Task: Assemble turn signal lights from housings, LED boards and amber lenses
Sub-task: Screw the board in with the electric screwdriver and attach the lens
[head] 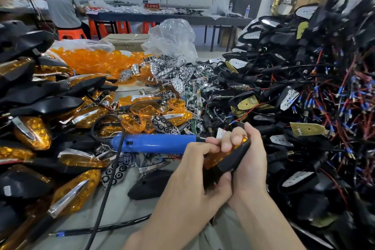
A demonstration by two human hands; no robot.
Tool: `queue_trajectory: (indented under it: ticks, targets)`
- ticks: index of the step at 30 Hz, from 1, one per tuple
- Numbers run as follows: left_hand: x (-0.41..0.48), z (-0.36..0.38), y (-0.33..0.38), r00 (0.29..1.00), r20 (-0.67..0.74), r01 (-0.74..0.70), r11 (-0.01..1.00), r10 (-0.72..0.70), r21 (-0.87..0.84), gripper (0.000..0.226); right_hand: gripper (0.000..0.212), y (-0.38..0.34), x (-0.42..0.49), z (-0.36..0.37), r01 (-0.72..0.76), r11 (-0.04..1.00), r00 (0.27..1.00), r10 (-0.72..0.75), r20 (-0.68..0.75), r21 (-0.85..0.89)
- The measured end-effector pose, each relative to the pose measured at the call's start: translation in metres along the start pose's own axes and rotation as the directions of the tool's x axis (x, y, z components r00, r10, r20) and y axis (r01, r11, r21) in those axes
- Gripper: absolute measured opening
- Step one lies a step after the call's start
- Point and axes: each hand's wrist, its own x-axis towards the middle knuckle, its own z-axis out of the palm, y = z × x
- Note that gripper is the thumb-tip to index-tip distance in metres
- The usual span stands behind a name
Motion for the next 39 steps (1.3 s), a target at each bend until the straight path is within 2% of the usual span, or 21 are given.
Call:
queue_trajectory:
  ticks: [3, 6, 8, 10, 13, 16, 19, 24, 30, 34, 39]
  targets:
    - [-0.001, 0.003, 0.000, 0.999, 0.006, -0.045, 0.998, 0.045, 0.032, 0.038, 0.062, -0.003, 0.000, -0.002, 0.006, 1.000, 0.998, -0.007, -0.070, -0.024]
    - [-0.002, 0.005, -0.003, 0.999, 0.007, -0.032, 0.999, 0.031, 0.026, 0.035, 0.062, -0.001, 0.000, -0.004, 0.030, 0.997, 0.995, -0.036, -0.094, -0.068]
    - [-0.002, 0.004, -0.005, 0.999, 0.008, 0.041, 0.999, -0.041, 0.010, 0.035, 0.064, 0.001, 0.003, -0.002, 0.050, 0.995, 0.995, -0.058, -0.079, -0.092]
    - [-0.001, 0.000, -0.007, 0.996, -0.011, 0.088, 0.996, -0.088, -0.029, 0.031, 0.066, 0.002, 0.005, -0.001, 0.060, 0.991, 0.998, -0.060, 0.000, -0.121]
    - [0.005, -0.008, -0.003, 0.983, 0.026, 0.182, 0.938, -0.183, -0.295, 0.023, 0.064, -0.004, 0.004, -0.001, 0.072, 0.982, 0.975, -0.031, 0.221, -0.175]
    - [0.008, -0.014, 0.004, 0.920, 0.182, 0.390, 0.759, -0.348, -0.520, 0.029, 0.063, -0.004, 0.000, -0.002, 0.023, 0.978, 0.941, 0.048, 0.334, -0.208]
    - [0.013, -0.015, 0.006, 0.864, 0.254, 0.490, 0.610, -0.434, -0.623, 0.029, 0.062, 0.002, -0.002, -0.002, 0.047, 0.967, 0.959, 0.027, 0.283, -0.251]
    - [0.014, -0.017, 0.002, 0.806, 0.332, 0.572, 0.503, -0.489, -0.647, 0.027, 0.067, 0.004, -0.007, -0.004, 0.079, 0.949, 0.967, 0.002, 0.256, -0.305]
    - [0.014, -0.006, -0.002, 0.772, 0.340, 0.609, 0.474, -0.536, -0.635, 0.039, 0.064, 0.008, -0.007, 0.000, 0.030, 0.960, 0.982, 0.024, 0.189, -0.278]
    - [0.011, -0.005, -0.002, 0.744, 0.361, 0.640, 0.445, -0.562, -0.627, 0.027, 0.062, 0.007, -0.008, -0.001, 0.017, 0.948, 0.988, 0.033, 0.152, -0.318]
    - [0.012, -0.005, 0.001, 0.739, 0.354, 0.648, 0.461, -0.574, -0.606, 0.027, 0.060, 0.007, -0.007, -0.002, -0.004, 0.956, 0.988, 0.049, 0.145, -0.292]
